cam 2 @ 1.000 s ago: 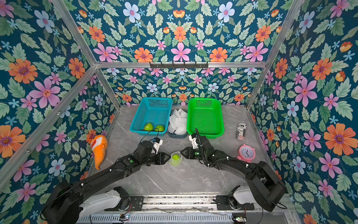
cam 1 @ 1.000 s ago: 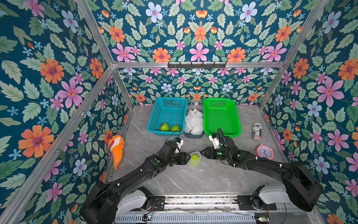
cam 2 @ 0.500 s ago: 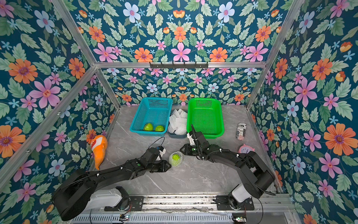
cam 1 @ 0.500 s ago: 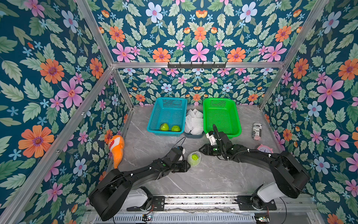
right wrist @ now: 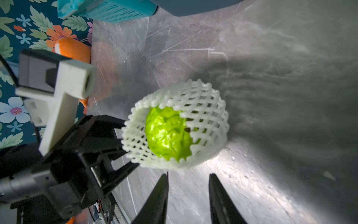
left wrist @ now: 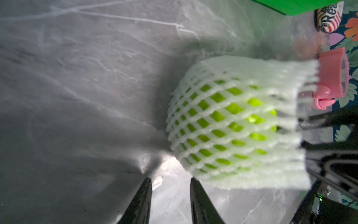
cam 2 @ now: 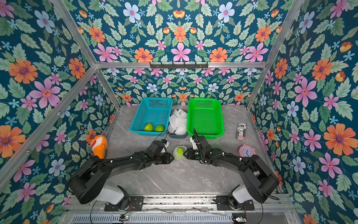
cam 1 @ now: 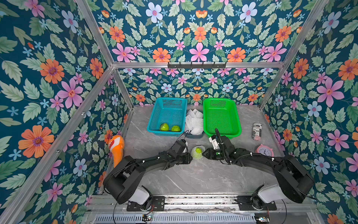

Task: Sleeve custard apples in foam nets
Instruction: Put on the foam net on the custard apple.

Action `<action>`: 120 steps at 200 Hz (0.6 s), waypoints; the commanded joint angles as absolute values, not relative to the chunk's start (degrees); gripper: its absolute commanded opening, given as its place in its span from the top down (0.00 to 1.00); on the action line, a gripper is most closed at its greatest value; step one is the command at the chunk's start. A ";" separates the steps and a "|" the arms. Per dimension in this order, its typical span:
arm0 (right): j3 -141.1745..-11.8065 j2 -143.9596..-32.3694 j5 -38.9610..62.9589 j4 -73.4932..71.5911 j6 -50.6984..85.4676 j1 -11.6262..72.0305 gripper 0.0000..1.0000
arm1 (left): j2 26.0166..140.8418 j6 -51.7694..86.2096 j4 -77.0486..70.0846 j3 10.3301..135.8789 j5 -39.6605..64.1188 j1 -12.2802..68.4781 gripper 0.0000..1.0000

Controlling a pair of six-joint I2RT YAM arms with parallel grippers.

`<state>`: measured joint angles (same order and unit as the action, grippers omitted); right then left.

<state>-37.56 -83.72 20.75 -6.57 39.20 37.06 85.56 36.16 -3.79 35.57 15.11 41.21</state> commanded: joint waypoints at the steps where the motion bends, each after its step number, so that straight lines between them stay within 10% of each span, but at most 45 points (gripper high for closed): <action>1: -36.87 -83.08 21.92 -7.59 40.25 37.70 0.64 | 86.72 33.35 -3.77 37.31 14.84 40.21 0.62; 120: -35.68 -73.16 19.71 -5.31 39.54 34.00 0.63 | 88.47 35.41 -8.00 38.76 15.44 37.61 0.60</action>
<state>-35.35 -73.76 20.91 -6.55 40.14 35.07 91.29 33.12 -6.85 40.58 15.22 37.78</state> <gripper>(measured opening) 0.375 0.400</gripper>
